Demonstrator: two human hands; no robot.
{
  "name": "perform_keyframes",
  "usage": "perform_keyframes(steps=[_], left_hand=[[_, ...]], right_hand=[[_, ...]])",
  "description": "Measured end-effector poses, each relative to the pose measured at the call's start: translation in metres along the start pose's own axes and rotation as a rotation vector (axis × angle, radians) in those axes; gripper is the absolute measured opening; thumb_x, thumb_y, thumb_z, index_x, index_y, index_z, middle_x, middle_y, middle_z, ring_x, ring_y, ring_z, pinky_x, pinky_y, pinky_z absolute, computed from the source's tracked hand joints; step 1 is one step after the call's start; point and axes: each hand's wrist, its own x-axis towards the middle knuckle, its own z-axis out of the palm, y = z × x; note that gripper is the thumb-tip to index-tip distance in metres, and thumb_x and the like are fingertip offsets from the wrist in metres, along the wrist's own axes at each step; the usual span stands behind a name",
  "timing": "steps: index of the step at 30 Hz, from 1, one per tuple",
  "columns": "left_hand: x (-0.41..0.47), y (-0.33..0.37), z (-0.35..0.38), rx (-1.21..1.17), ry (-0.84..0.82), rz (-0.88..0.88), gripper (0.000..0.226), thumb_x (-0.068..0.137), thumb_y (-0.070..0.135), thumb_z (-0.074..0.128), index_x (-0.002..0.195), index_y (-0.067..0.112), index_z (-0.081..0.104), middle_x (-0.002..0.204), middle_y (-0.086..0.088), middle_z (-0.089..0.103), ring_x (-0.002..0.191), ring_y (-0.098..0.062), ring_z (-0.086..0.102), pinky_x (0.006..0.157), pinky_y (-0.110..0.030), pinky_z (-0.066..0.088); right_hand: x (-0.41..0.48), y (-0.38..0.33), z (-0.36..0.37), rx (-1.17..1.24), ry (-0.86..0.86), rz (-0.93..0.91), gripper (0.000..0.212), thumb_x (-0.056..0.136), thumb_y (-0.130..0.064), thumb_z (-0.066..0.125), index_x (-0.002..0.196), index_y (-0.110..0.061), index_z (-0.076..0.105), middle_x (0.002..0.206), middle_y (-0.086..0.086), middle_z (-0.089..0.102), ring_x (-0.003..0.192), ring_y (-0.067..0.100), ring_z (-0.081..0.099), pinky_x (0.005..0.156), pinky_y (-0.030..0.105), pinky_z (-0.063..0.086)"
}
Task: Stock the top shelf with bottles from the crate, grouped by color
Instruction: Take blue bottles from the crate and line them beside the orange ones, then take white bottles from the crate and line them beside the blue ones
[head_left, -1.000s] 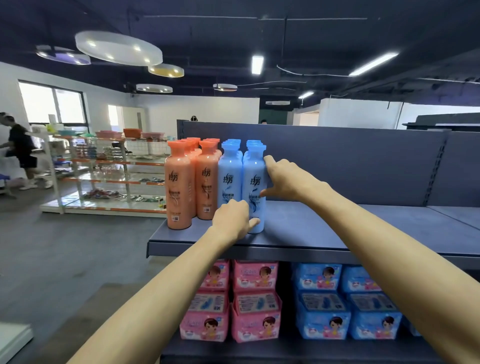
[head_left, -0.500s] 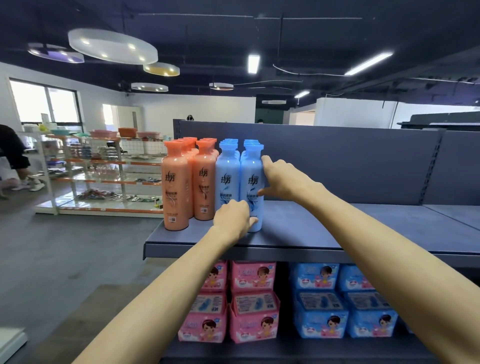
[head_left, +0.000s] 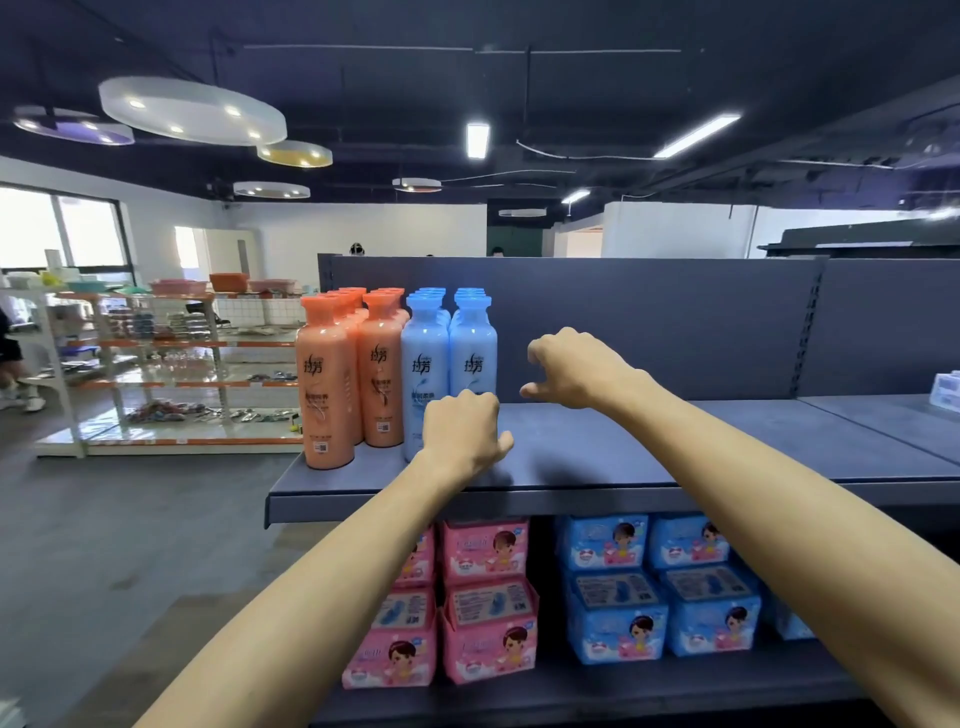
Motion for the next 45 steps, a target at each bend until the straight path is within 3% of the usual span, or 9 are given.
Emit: perform_keyframes(steps=[4,12,18,28,40,45], left_hand=[[0.007,0.029,0.002,-0.040,0.030,0.060,0.031,0.085,0.044,0.056,0.083,0.017,0.042,0.087,-0.004,0.060,0.068,-0.027,0.047,0.060,-0.032,0.029],[0.015,0.108,0.015,-0.169,0.047,0.227,0.030,0.085,0.044,0.055,0.094,0.015,0.054,0.093,-0.001,0.061,0.083,-0.028,0.060,0.063,-0.032,0.032],[0.010,0.183,0.027,-0.249,0.062,0.360,0.026,0.083,0.040,0.054,0.089,0.015,0.052,0.088,-0.001,0.063,0.078,-0.028,0.059,0.060,-0.031,0.033],[-0.016,0.288,0.058,-0.345,-0.002,0.510,0.024,0.081,0.041,0.055,0.082,0.019,0.045,0.087,-0.001,0.064,0.079,-0.029,0.063,0.058,-0.032,0.032],[-0.090,0.359,0.129,-0.424,-0.252,0.571,0.025,0.084,0.042,0.053,0.085,0.020,0.041,0.091,-0.001,0.062,0.082,-0.029,0.062,0.062,-0.033,0.035],[-0.141,0.365,0.176,-0.434,-0.383,0.567,0.028,0.084,0.045,0.055,0.086,0.020,0.043,0.093,-0.002,0.062,0.084,-0.029,0.062,0.064,-0.034,0.038]], right_hand=[[-0.020,0.026,-0.004,-0.014,-0.003,0.048,0.039,0.088,-0.046,0.066,0.109,-0.013,0.062,0.105,0.008,0.061,0.088,0.029,0.062,0.079,0.038,0.054],[-0.074,0.097,-0.004,-0.047,-0.037,0.212,0.036,0.089,-0.047,0.064,0.104,-0.015,0.062,0.102,0.007,0.063,0.087,0.028,0.062,0.075,0.036,0.052],[-0.125,0.157,0.007,-0.036,-0.079,0.349,0.040,0.090,-0.048,0.064,0.115,-0.017,0.062,0.109,0.007,0.065,0.098,0.029,0.062,0.085,0.039,0.052],[-0.207,0.233,0.030,-0.053,-0.126,0.503,0.036,0.089,-0.048,0.063,0.109,-0.018,0.064,0.112,0.008,0.067,0.105,0.032,0.060,0.087,0.038,0.050],[-0.301,0.272,0.115,0.061,-0.284,0.642,0.034,0.088,-0.047,0.063,0.110,-0.020,0.064,0.110,0.009,0.065,0.102,0.030,0.061,0.081,0.034,0.048],[-0.341,0.270,0.173,0.134,-0.394,0.677,0.037,0.089,-0.050,0.062,0.111,-0.020,0.062,0.113,0.008,0.064,0.106,0.030,0.060,0.089,0.038,0.049]])
